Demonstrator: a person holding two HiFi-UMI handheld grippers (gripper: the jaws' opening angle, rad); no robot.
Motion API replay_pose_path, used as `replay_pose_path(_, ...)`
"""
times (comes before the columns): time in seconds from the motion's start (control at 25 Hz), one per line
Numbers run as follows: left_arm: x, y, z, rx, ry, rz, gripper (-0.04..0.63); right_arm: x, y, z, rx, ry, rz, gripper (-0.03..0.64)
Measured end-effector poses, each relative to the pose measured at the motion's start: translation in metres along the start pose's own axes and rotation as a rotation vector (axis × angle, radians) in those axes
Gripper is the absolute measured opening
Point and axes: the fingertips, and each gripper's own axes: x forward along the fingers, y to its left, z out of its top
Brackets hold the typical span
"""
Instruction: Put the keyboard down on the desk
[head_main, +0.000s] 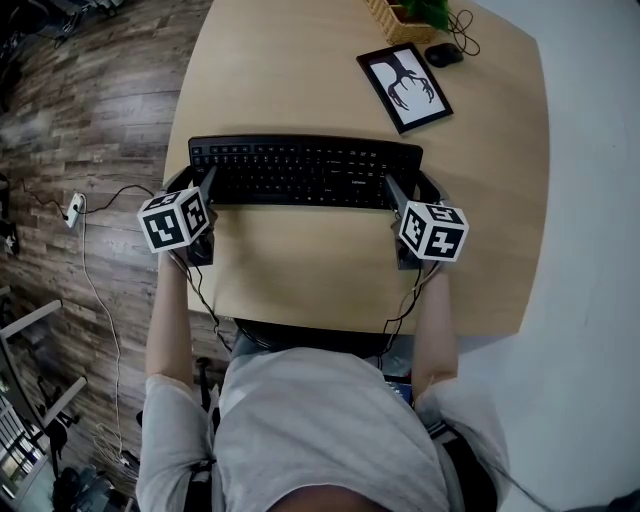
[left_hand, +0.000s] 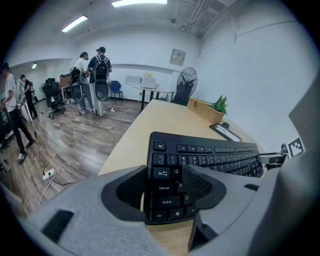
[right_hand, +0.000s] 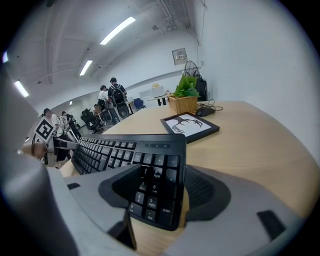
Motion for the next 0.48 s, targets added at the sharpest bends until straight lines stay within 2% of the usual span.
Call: replay_pose_path(0.48,0.012,0.005,-0.009,-0.029,0.037,0.017,0.218,0.011,-0.001,-0.004,0.038,0.047,0.013,0.25)
